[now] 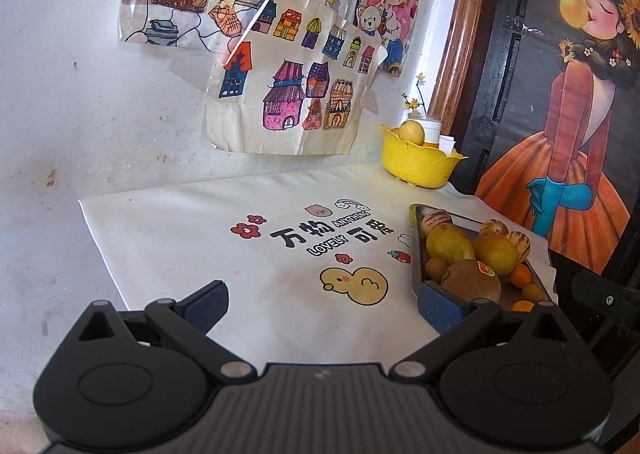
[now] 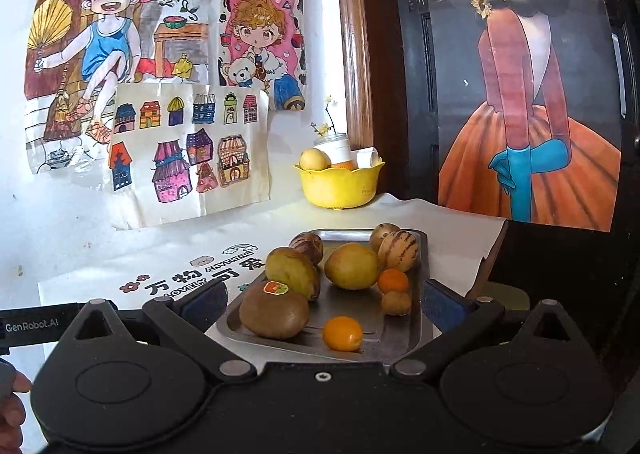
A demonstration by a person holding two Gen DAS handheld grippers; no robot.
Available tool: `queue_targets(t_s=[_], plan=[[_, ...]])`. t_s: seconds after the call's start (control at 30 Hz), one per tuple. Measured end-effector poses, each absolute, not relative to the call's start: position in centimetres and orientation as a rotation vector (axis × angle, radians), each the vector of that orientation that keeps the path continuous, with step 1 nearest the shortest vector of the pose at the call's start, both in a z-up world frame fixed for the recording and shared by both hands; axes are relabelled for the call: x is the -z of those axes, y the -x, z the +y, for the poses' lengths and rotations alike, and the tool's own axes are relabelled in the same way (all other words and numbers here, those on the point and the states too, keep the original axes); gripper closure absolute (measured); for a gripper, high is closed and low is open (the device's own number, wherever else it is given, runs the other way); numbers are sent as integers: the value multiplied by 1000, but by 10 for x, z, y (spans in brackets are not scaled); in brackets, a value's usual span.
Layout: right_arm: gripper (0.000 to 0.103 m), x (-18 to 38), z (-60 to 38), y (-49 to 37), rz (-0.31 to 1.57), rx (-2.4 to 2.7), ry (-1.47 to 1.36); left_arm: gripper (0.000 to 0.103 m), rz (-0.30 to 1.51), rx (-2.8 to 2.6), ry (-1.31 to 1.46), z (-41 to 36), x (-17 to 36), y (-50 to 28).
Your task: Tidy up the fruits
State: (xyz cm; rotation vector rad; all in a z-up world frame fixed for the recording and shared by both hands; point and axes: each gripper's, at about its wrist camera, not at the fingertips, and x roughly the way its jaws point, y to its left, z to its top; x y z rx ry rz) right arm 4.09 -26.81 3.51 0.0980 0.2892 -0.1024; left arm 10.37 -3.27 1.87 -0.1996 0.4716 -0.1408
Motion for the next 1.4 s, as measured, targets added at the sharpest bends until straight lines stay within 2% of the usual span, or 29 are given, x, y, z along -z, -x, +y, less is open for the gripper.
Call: queue_targets(t_s=[1.4], plan=[[1,8,-217,7,238,29,-65,0,432,94,126,1,-2,-52]])
